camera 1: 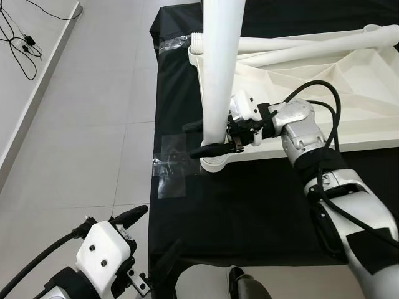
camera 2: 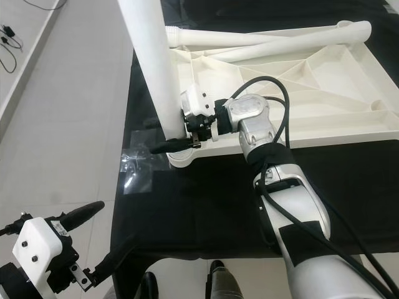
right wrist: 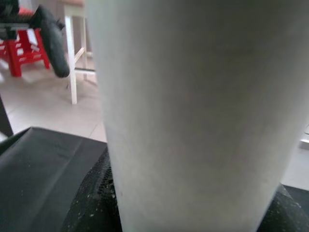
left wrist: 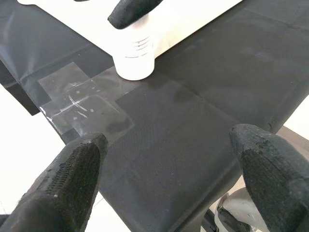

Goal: Building children table

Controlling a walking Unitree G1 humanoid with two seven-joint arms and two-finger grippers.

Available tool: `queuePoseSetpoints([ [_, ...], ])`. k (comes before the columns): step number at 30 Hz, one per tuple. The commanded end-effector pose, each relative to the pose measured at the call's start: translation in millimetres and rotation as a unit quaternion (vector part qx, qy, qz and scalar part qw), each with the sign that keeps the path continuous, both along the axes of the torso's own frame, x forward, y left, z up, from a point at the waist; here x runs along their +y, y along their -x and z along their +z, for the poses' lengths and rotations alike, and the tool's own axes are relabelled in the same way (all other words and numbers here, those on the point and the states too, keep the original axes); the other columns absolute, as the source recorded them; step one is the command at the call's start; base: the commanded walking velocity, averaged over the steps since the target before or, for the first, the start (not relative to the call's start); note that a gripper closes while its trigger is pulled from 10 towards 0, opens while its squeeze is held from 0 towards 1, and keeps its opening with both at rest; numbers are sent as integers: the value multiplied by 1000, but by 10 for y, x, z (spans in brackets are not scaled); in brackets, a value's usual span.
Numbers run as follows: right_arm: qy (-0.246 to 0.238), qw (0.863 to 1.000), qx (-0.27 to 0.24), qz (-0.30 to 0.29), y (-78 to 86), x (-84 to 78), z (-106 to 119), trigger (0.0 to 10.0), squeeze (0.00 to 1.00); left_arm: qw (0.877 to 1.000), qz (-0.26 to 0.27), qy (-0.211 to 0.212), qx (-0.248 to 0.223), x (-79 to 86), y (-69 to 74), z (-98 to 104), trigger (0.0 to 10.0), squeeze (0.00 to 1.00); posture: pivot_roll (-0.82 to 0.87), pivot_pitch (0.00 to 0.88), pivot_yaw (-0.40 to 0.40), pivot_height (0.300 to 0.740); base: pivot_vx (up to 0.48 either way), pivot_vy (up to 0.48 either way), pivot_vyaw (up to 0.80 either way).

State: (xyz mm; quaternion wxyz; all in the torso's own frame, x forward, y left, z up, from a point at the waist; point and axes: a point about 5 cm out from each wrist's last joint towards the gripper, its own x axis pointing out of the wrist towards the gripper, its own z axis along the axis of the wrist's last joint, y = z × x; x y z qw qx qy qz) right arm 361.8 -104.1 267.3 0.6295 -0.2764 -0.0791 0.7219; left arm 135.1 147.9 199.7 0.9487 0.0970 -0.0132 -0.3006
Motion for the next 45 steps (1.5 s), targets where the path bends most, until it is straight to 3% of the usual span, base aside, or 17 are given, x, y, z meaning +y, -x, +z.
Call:
queuePoseSetpoints([
  [1,50,997,57,7,24,-13,-272,10000,0,1000,-8,-6,6,-7,30,-6,10000,0,117,335,34,740,0,0,0],
  [8,25,997,67,7,8,44,-235,10000,0,1000,-7,-5,6,-10,32,-5,10000,0,116,335,33,740,0,0,0],
  [13,-18,994,96,-40,-58,92,-250,10000,0,1000,-7,-4,7,-13,34,-5,10000,0,116,334,35,740,0,0,0],
  [22,-34,987,109,-109,-125,89,-327,10000,0,1000,-8,-4,10,-12,39,-9,10000,0,109,325,39,740,0,0,0],
  [33,-65,961,111,-245,-245,-19,-441,10000,0,1000,-9,-3,13,-25,49,-19,10000,0,97,308,34,740,0,0,0],
  [35,-72,946,113,-295,-269,-79,-494,10000,0,1000,-10,-2,13,-30,48,-19,10000,0,94,309,32,740,0,0,0],
  [37,-74,940,115,-313,-274,-100,-518,10000,0,1000,-10,-2,13,-31,47,-19,10000,0,94,309,32,740,0,0,0],
  [38,-82,926,116,-350,-281,-129,-557,10000,0,1000,-10,-2,13,-33,46,-19,10000,0,86,309,23,740,0,0,0],
  [39,-82,926,116,-350,-281,-129,-557,10000,0,1000,-10,-2,13,-33,46,-19,10000,0,86,309,23,740,0,0,0],
  [40,-95,907,119,-394,-262,-160,-619,10000,0,1000,-10,-2,13,-36,47,-20,10000,0,83,310,13,740,0,0,0],
  [42,-117,847,115,-505,-23,-138,-841,10000,0,1000,-8,-2,12,-33,49,-21,10000,0,76,311,7,740,0,0,0],
  [43,-117,847,115,-505,-23,-138,-841,10000,0,1000,-8,-2,12,-33,49,-21,10000,0,76,311,7,740,0,0,0],
  [45,-132,787,113,-592,305,-70,-996,10000,0,1000,-7,-3,12,-30,50,-21,10000,0,73,311,7,740,0,0,0],
])
